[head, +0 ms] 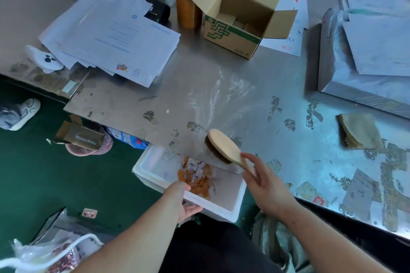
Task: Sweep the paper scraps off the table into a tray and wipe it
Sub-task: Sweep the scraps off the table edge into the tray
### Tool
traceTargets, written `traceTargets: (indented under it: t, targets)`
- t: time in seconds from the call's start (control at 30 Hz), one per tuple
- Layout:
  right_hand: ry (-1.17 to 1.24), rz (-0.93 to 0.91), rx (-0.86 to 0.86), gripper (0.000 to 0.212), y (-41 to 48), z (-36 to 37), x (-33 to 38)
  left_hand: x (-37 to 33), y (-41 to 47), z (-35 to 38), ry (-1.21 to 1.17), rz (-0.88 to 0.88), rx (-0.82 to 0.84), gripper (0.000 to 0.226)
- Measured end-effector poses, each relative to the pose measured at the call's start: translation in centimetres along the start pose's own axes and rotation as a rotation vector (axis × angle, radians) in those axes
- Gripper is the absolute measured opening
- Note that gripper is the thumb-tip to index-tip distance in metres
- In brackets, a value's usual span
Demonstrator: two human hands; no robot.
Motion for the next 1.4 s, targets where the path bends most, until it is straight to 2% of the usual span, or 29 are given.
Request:
traceTargets:
  t: [0.1,0.2,0.57,0.97,1.23,1.4]
  targets:
    - [-0.028,0.09,-0.125,0.047,2.2,-2.9,-1.6,0.0,-0.2,0.4,0.006,0.006,0.009,0.022]
    - [-0.147,0.109,-0.219,0.023,5.3,-5.9,-2.9,-0.1,-0.2,0.6,0.012,0.0,-0.007,0.02]
    - [-0.3,0.096,-0.341,0.033,14.0,-14.1,-2.3,-0.3,-0.1,3.0,-0.056,-0.027,-0.055,0.014]
    - [-0.428,0.126,-0.297,0.032,20.8,-17.4,-2.8,-0.5,0.5,3.8,-0.092,-0.039,-0.091,0.014]
    - [-0.393,-0.01,-0.164,0.013,20.4,-12.6,-1.2,-0.4,0.4,4.0,-0.071,-0.04,-0.11,0.016]
    - [-0.413,-0.125,-0.066,0.013,17.0,-7.8,0.8,-0.5,-0.2,4.0,-0.064,-0.019,-0.1,0.016]
Point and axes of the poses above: each hand's wrist, its own y-axis towards the middle knuckle, its own z-axis out of the palm, x = y × z, the point moved 8 cm from there along y, towards the middle knuckle, and after that the axes turned 4 degrees about -y, right-handed, at the moved point
